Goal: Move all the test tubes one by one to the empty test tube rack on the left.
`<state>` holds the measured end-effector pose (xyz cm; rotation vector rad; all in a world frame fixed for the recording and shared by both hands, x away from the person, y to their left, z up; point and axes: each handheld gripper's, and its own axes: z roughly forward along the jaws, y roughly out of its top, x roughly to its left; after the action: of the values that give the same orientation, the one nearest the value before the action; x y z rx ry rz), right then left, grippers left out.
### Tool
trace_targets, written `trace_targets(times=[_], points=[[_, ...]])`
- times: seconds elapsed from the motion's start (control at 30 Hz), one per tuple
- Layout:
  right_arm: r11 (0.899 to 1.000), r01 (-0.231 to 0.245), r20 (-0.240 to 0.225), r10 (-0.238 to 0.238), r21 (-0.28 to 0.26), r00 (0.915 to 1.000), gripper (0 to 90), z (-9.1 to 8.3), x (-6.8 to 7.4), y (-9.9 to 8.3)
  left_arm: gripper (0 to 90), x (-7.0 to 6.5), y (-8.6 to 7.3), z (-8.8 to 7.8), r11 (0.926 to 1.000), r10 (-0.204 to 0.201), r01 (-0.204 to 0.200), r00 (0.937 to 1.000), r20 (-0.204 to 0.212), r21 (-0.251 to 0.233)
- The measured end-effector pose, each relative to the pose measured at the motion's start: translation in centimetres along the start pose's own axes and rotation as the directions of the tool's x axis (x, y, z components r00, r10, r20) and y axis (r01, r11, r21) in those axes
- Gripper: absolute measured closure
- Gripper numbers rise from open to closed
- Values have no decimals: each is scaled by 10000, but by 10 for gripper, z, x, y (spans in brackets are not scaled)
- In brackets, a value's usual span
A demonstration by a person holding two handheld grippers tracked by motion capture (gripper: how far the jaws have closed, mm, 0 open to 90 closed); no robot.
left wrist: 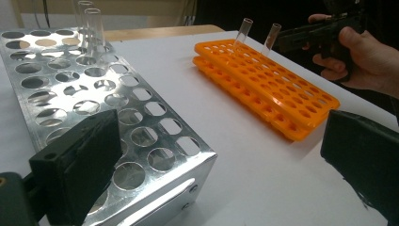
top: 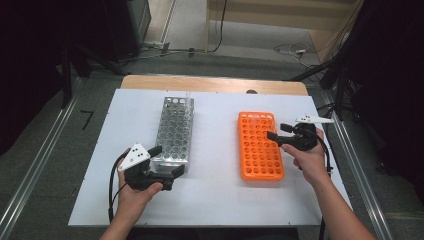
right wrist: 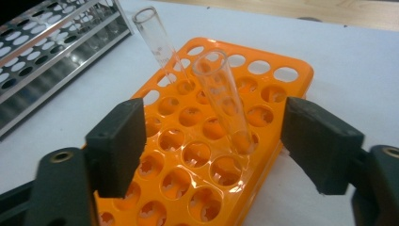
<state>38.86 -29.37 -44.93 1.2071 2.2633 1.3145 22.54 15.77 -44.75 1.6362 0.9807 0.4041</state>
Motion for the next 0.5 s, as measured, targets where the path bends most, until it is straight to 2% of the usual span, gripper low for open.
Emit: trace_targets(times=[0.2, 0.5], points=[[9995, 115, 522, -130, 294, 9986, 409, 12, 1, -2, 0, 1, 0, 0, 10000, -3, 3, 10000, -8, 32], [9996, 56, 682, -75, 288, 9976, 545, 18, -2, -5, 0, 1, -1, 0, 9999, 25, -24, 10000, -41, 100]])
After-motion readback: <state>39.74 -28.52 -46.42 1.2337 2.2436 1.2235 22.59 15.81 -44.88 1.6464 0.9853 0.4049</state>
